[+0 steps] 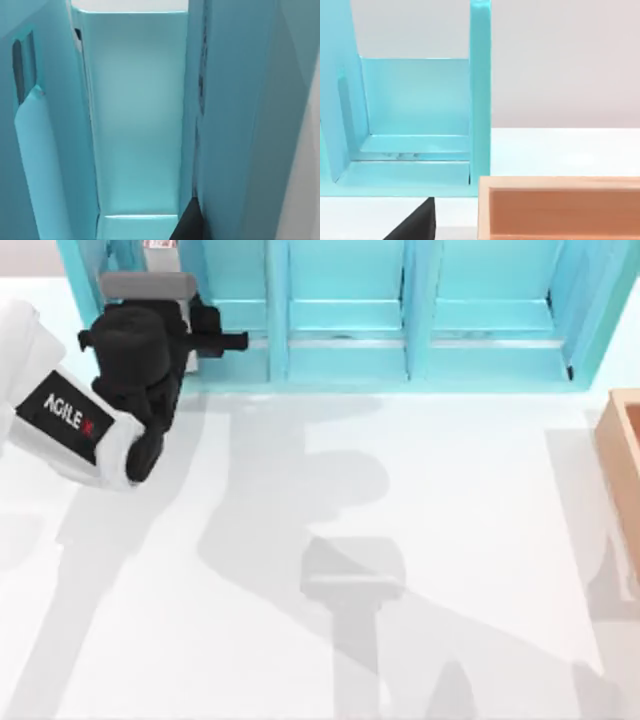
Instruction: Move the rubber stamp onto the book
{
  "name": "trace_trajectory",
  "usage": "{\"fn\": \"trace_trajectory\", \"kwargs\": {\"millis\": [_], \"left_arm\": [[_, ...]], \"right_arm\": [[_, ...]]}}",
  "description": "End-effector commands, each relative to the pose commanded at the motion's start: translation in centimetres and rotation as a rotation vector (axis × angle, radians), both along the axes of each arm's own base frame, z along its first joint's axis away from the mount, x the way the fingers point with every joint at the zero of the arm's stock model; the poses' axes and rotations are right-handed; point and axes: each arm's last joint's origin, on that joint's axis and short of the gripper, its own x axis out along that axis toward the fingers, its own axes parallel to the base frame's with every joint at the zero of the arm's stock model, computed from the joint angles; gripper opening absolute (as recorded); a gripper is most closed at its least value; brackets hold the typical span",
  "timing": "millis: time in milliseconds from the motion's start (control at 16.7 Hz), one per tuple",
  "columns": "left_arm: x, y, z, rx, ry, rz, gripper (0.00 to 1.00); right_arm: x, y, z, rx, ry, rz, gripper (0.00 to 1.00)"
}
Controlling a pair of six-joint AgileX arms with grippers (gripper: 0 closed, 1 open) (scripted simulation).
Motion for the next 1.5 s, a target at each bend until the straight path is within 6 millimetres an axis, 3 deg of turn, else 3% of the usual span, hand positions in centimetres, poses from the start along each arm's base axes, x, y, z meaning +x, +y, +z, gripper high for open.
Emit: {"fn": "trace_trajectory", "kwargs": {"millis": [180,420,660,840,960,1140,1500], "left_arm": [[-0.7,-0.3,1.7,0.005,0.007,0.002,0.00],[-3.7,-1.0,7.4,0.012,0.016,0.010,0.00],[-9.7,-1.0,15.1,-0.001,-0.015,0.011,0.00],[-14.8,-0.4,18.7,-0.010,-0.027,0.007,0.00],[-17.4,0.0,19.6,-0.008,-0.019,0.003,0.00],[-19.7,0.4,19.9,-0.002,-0.003,0.000,0.00],[-19.8,0.5,19.8,0.004,0.005,0.004,0.00]], "right_arm": [[0.0,0.0,0.0,0.000,0.000,0.000,1.00],[0.0,0.0,0.0,0.000,0.000,0.000,1.00],[0.0,0.0,0.0,0.000,0.000,0.000,1.00],[0.0,0.0,0.0,0.000,0.000,0.000,1.00],[0.0,0.0,0.0,0.000,0.000,0.000,1.00],[0.0,0.0,0.0,0.000,0.000,0.000,1.00],[0.0,0.0,0.0,0.000,0.000,0.000,1.00]]}}
